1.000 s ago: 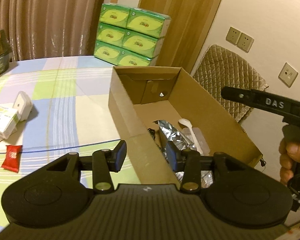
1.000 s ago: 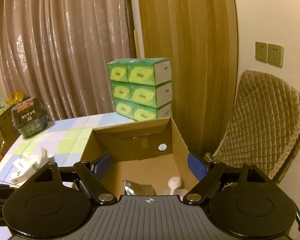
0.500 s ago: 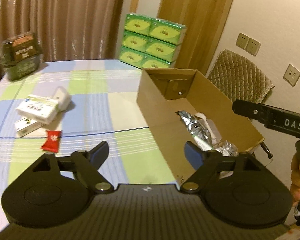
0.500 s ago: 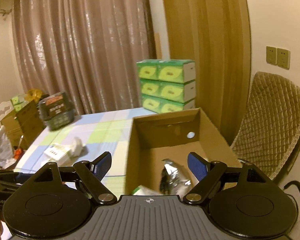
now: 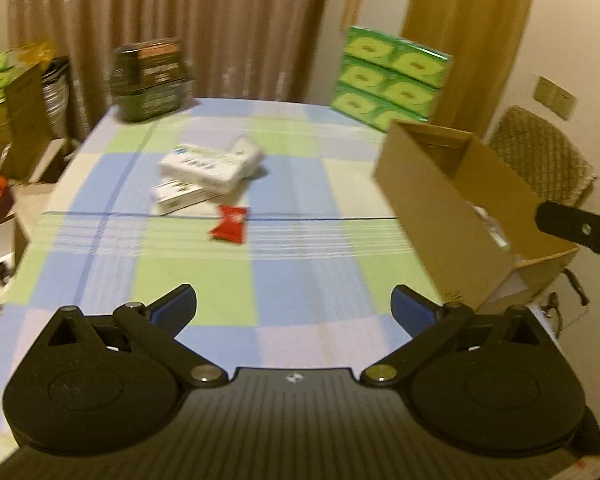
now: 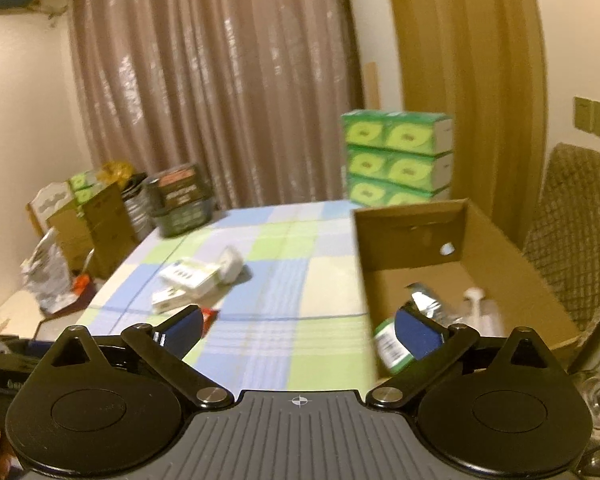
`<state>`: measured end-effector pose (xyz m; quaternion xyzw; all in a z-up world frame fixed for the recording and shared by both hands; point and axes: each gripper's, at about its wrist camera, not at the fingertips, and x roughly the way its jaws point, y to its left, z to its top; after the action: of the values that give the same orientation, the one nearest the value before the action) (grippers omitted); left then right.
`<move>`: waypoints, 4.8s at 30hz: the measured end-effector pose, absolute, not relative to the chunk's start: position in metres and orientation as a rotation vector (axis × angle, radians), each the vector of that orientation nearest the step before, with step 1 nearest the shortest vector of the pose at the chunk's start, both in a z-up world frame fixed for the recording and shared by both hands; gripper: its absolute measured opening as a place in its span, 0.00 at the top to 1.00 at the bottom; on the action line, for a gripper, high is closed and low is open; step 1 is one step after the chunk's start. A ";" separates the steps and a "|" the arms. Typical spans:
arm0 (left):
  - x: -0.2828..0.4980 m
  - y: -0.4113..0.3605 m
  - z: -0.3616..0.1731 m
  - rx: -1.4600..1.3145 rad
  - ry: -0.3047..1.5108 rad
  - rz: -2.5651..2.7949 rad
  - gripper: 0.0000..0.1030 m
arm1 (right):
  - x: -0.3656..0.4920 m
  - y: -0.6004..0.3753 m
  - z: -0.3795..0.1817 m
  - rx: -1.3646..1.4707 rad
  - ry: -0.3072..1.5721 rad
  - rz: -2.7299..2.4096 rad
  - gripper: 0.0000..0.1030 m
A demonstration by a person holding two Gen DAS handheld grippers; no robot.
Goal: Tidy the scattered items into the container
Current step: 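Withdraw both tools from the cardboard box back over the table, then grasp the red packet with the right tool while the left tool reaches the white-green medicine box, then grasp the red packet with the right tool while the left tool grasps the white-green medicine box, then carry the red packet and white-green medicine box over the cardboard box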
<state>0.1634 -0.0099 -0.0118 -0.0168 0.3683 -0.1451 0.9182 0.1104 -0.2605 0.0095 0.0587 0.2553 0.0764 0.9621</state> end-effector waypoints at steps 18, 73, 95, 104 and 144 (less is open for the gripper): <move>0.143 0.077 -0.013 -0.062 0.770 -0.155 0.01 | 0.119 -0.186 -0.015 0.094 0.594 0.280 0.02; 0.412 0.096 -0.136 0.270 0.702 -0.533 0.12 | 0.363 -0.090 -0.179 0.031 0.756 0.309 0.39; 0.394 0.054 -0.154 0.367 0.761 -0.545 0.67 | 0.344 -0.109 -0.183 -0.020 0.764 0.281 0.74; 0.309 0.043 -0.148 0.275 0.847 -0.523 0.68 | 0.284 -0.137 -0.173 -0.008 0.821 0.240 0.74; 0.260 0.000 -0.132 0.289 0.906 -0.472 0.68 | 0.202 -0.168 -0.153 -0.040 0.800 0.204 0.78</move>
<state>0.2605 0.0001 -0.1324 0.1378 0.4322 -0.2249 0.8624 0.2025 -0.1679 -0.1532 -0.0194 0.3888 0.0993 0.9158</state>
